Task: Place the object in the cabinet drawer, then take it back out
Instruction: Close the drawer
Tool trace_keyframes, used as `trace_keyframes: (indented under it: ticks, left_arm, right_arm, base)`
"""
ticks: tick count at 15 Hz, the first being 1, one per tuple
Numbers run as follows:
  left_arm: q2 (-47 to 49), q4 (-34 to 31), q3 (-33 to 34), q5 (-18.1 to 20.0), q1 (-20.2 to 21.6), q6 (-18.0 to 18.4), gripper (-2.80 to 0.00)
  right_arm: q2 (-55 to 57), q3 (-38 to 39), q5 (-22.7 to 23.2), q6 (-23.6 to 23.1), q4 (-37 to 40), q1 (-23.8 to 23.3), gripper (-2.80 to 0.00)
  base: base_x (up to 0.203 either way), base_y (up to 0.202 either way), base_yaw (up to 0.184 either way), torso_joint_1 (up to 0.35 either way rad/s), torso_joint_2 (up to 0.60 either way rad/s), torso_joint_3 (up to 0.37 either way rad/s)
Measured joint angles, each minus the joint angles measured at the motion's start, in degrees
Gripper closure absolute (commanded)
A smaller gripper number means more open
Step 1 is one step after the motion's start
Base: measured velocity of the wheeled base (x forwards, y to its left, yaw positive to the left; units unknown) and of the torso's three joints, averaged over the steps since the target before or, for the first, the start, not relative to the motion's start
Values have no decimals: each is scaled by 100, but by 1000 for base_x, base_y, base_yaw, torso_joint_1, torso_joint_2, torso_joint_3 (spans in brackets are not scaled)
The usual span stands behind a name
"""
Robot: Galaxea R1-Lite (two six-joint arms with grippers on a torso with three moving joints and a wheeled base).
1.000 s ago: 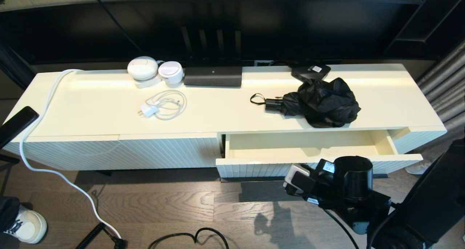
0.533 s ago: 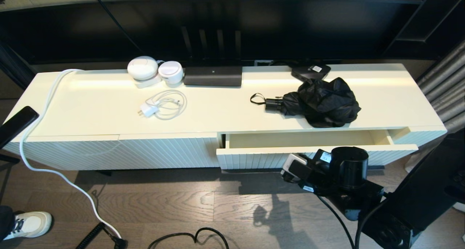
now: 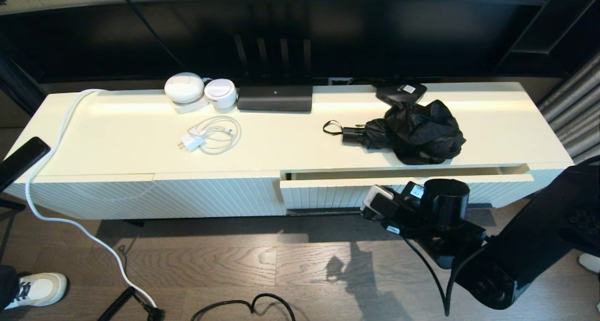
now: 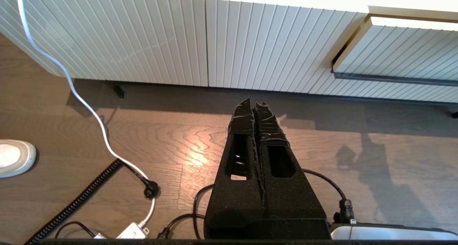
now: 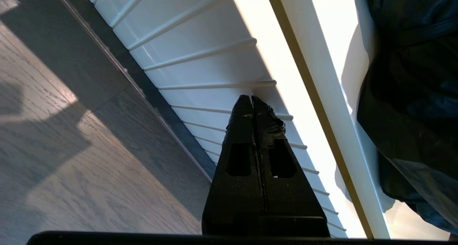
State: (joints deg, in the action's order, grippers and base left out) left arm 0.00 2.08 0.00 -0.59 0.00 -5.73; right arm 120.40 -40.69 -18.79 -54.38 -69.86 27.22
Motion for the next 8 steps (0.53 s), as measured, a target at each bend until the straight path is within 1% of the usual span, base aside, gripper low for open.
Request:
trace_keyframes:
  ticks: [8]
  left_arm:
    - [0,0,0,-1,0,0,0]
  right_arm:
    - [172,-420,-19,-20,24,-93,0]
  base:
    - [0,0,0,0,0,0]
